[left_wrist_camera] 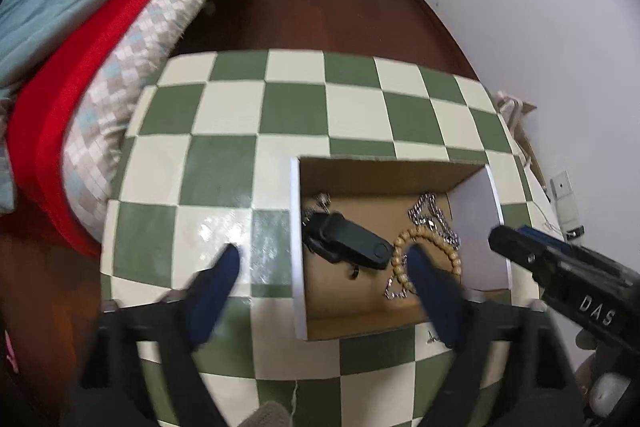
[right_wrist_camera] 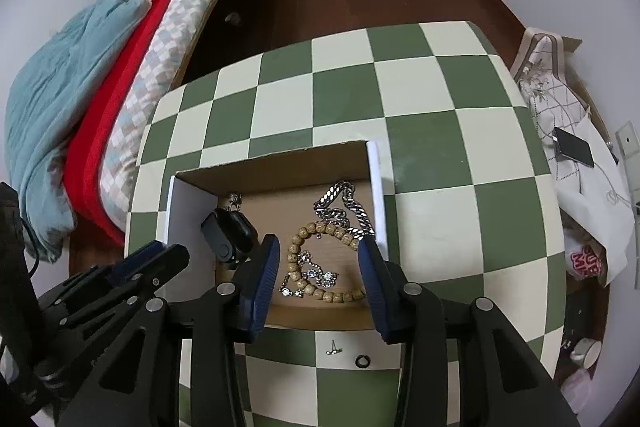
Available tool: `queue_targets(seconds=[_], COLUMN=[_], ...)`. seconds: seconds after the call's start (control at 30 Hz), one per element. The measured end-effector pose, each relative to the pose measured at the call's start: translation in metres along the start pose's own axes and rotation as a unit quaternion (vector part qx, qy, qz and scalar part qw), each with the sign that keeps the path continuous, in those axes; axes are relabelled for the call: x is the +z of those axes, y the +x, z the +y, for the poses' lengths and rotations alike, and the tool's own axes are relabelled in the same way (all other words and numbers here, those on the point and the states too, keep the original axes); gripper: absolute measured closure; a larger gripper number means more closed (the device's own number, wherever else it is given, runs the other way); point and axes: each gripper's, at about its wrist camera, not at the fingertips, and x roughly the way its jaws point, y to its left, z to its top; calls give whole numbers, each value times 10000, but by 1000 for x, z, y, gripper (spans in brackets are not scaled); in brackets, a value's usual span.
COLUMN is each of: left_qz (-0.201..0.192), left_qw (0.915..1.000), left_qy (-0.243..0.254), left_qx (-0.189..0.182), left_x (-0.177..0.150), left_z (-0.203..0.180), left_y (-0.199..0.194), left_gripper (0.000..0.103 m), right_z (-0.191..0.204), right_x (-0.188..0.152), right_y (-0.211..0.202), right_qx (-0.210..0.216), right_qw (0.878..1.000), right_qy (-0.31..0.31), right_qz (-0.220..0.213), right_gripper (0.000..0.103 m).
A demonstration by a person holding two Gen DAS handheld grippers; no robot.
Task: Organize jewelry
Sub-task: 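Lower the bead bracelet into the box with the right gripper while the left gripper drops the ring in, then lift both open grippers away from the box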
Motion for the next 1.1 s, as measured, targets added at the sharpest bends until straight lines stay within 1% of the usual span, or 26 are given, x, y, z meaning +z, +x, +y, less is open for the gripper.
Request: queue_targets(seconds=[0.07,0.1,0.13,0.23,0.3,0.33,0.37,0.4,0.43,0.53,0.57,0.67,0.87,1.1], left_qz=[-60,-82,-137,-359,-462,-490,-529,-547,-589,-700,-745,-868,-1161,-1507], left_qw=[9999,9998,9994,9967,9947,9941,9934,9929,9921,9904,9896,9875,9837,9797], left_qy=[-10,8,50,175,220,229,253,259,266,305,333,363,404,395], left_qx=[138,197,323,707,891,937,990,1020,1076,1156,1182,1265,1314,1258], left_x=[1,2,2,0,-3,-5,-7,-9,-12,-20,-22,-29,-45,-60], left_z=[2,3,3,3,4,4,4,4,5,4,3,2,-1,-6], left_y=[-4,-5,-7,-13,-15,-16,-18,-19,-22,-28,-31,-41,-70,-105], left_gripper=[12,4,0,0,0,0,0,0,0,0,0,0,0,0], right_z=[-1,-1,-1,-1,1,2,5,7,9,13,15,18,24,33], right_x=[-2,-3,-4,-10,-15,-18,-21,-24,-28,-37,-40,-48,-61,-81], right_y=[-4,-5,-6,-7,-6,-7,-7,-7,-7,-10,-13,-23,-51,-93], right_qx=[-85,-136,-191,-363,-523,-669,-797,-927,-1049,-1198,-1257,-1378,-1442,-1455], right_qw=[9999,9999,9998,9993,9985,9975,9963,9949,9934,9911,9900,9874,9839,9785], right_qy=[7,-10,-20,-70,-136,-207,-282,-354,-417,-519,-559,-619,-662,-699], right_qz=[-65,-81,-96,-98,-100,-135,-168,-186,-193,-248,-302,-475,-827,-1282], right_gripper=[55,54,52,48,34,19,7,4,4,3,0,0,0,0])
